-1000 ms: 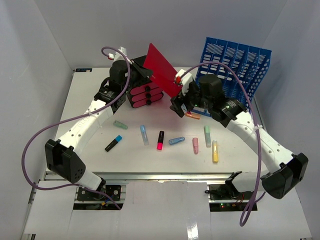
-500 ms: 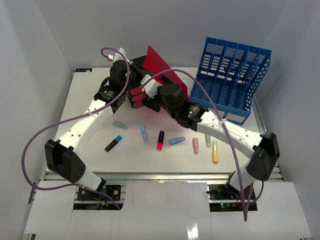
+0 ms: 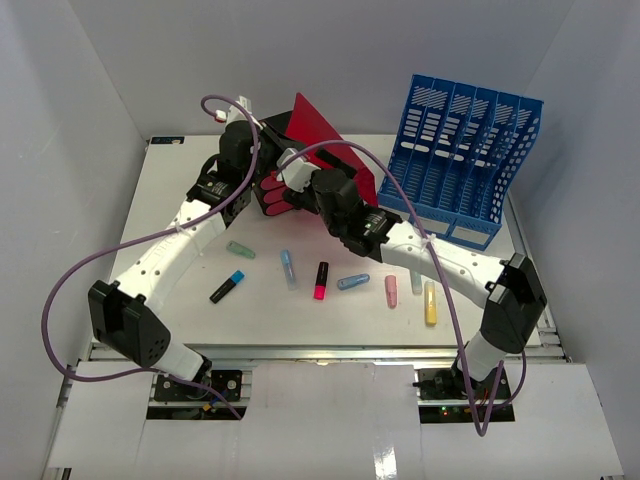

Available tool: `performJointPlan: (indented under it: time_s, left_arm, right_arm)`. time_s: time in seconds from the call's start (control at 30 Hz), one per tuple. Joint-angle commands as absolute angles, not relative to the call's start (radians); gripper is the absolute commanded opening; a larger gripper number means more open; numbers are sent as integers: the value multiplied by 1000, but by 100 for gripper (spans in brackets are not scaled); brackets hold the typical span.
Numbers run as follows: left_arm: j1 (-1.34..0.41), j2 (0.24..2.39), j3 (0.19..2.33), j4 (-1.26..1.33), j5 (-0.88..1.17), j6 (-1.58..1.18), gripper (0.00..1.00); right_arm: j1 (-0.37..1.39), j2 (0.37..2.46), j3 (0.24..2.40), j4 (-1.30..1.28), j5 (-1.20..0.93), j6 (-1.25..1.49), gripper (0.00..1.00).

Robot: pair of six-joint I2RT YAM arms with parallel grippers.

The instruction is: Organize the desk

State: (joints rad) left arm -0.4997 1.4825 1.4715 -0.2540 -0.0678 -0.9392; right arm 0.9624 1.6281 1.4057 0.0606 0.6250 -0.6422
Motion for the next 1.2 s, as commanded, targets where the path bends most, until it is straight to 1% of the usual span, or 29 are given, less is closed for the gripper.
performJointPlan:
  time_s: [0.0,0.03,0.13,0.23,0.27,0.3,0.33,0.4,0.47,0.5,0.53,0.57,0.67,0.7,0.73,0.8,0.97,1.0,1.03,1.07,1.17]
  left_arm:
    - [-508,1396,1489,-210,-29,-980,0]
    - [-508,1392,1488,-210,-27,-981,0]
    - [-509,1384,1489,-212,-20,-982,0]
    - [-508,1373,1488,-215,-20,-979,0]
    - [-509,1371,1488,-216,-20,-979,0]
    - [-508,1367,1482,-216,-21,-980,0]
    - [-508,1360,1478,-218,-20,-982,0]
    - [-508,1352,1471,-217,-20,-985,0]
    - [-508,1342,1468,-216,-20,-985,0]
    - [-509,1340,1468,-216,-20,-985,0]
    - [-509,1336,1469,-216,-20,-984,0]
    - [-509,1331,1469,-216,-20,-982,0]
    - [-509,1317,1469,-216,-14,-982,0]
    - [-509,1312,1471,-216,-12,-981,1]
    - [-509,1308,1473,-215,-12,-980,5]
    - [-509,1299,1476,-211,-15,-976,23]
    - [-509,1280,1479,-205,-4,-965,80]
    - [-509,1275,1479,-203,-2,-961,90]
    - [-509,1273,1479,-201,-2,-956,95]
    - [-509,1269,1481,-199,-2,-952,97]
    - [-509,1263,1497,-189,22,-937,98]
  right_arm:
    - [948,1594,1410,116,638,-676,71]
    - [947,1598,1418,108,639,-682,69]
    - [939,1607,1435,86,633,-673,68]
    - [937,1612,1439,71,623,-663,63]
    - [936,1614,1440,65,621,-660,60]
    - [934,1617,1449,50,613,-653,55]
    - [933,1619,1455,41,609,-649,52]
    - [927,1626,1481,15,591,-637,42]
    - [923,1635,1497,-34,569,-615,28]
    - [919,1639,1510,-56,562,-600,18]
    - [915,1639,1519,-71,551,-590,12]
    - [912,1638,1525,-84,539,-581,8]
    - [907,1626,1532,-120,509,-560,8]
    - [906,1616,1535,-130,495,-553,8]
    - [905,1605,1535,-138,484,-544,8]
    - [898,1584,1533,-149,464,-524,8]
    - [854,1525,1543,-188,368,-474,8]
    - [844,1511,1547,-201,344,-463,8]
    - [829,1503,1548,-208,312,-456,8]
    - [819,1489,1546,-215,278,-446,8]
    - [779,1435,1536,-236,210,-414,8]
